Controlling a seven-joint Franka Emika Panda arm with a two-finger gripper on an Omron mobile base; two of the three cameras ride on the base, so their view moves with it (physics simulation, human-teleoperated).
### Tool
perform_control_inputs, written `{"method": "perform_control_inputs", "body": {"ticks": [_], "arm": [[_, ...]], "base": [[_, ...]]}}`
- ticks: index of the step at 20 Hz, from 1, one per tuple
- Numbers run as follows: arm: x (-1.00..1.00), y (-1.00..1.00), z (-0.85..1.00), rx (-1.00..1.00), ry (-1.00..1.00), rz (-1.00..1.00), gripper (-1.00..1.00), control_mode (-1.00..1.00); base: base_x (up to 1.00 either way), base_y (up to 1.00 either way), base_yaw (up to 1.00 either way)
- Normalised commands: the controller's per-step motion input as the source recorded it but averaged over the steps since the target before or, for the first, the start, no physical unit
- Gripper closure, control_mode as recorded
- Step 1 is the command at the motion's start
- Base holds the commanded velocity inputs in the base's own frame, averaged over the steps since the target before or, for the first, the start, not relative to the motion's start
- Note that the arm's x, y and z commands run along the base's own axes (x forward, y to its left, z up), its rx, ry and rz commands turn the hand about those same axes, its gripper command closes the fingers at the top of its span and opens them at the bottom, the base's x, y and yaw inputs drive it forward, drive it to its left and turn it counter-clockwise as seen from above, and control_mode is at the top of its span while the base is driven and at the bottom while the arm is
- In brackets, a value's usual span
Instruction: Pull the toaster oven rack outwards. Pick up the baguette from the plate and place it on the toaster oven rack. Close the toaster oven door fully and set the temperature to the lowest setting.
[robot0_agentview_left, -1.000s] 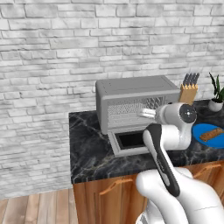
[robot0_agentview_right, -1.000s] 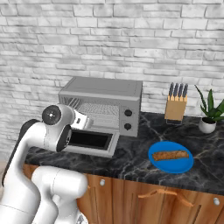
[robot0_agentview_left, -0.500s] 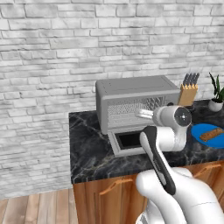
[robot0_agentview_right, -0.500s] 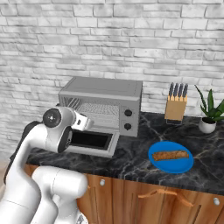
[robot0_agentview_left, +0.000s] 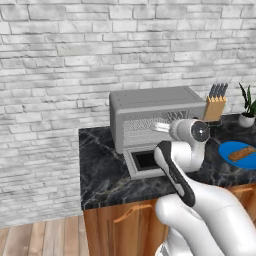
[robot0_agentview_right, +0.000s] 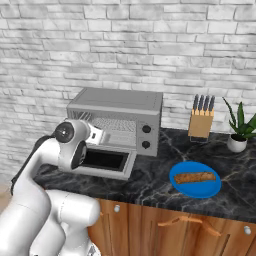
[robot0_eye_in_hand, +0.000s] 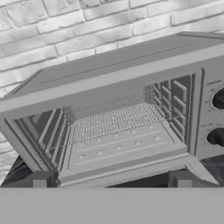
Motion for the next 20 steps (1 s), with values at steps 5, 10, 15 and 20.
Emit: {"method": "perform_control_inputs", "body": {"ticks": [5,10,15,20], "arm": [[0.37,0.0,-0.07,-0.12,0.0,0.0,-1.0,-1.0],[0.33,0.01,-0.18,-0.15,0.0,0.0,-1.0,-1.0],[0.26,0.0,0.0,-0.02,-0.02,0.0,-1.0,-1.0],[0.23,0.0,-0.06,0.0,0.0,0.0,-1.0,-1.0]], "base": [[0.0,0.0,0.0],[0.0,0.0,0.0],[0.0,0.0,0.0],[0.0,0.0,0.0]]}}
